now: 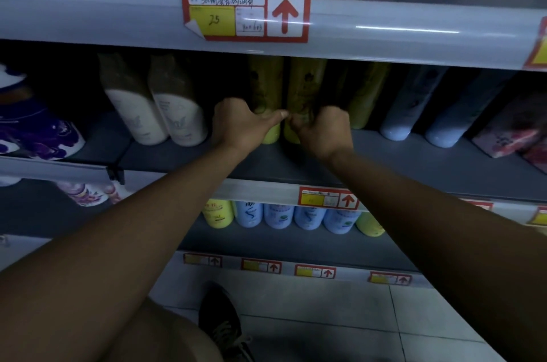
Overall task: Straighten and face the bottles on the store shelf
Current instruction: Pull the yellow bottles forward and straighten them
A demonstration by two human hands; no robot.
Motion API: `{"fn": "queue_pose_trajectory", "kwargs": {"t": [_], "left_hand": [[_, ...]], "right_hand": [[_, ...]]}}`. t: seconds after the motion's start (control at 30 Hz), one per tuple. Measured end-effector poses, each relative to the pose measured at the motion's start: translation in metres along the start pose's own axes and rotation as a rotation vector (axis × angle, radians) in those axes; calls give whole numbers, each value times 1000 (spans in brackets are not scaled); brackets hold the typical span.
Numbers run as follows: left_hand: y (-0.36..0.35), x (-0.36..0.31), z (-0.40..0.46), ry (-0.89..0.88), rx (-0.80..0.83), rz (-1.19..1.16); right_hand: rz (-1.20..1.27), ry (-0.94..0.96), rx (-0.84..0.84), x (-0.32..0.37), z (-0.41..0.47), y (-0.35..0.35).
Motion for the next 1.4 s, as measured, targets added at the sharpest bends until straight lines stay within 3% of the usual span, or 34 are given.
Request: {"fn": "queue_pose_trajectory", "kwargs": {"t": [0.27,0.47,0.6,0.9,1.1,1.4], "left_hand": [[0,11,-19,9,-88,72],[-2,4,-51,-128,-136,24],[-11,-12,-73,-261,-63,2],[-49,-56,-102,-357,153,-15],[-73,-79,-92,-197,311,-77],[-105,-105,-55,117,340,-36]], "right_hand": [[-53,-22,-10,-13,-18,31],[-60,-9,-70,-32,-39,68],[-68,-16,-98,-48,-54,91],[-24,-50,-128,-77,-75,124],[19,-47,-111,-86,-72,118],[33,15,-71,-83,-41,86]]}}
Point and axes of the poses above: each hand's wrist, its own z-axis towards the middle knuckle, its own y-axis out of the back of the hand, x = y × z, the point moved 2 cm from there along z, towards the middle knuckle, and after that the axes turned 9 degrees about y, right-handed, at the moved point
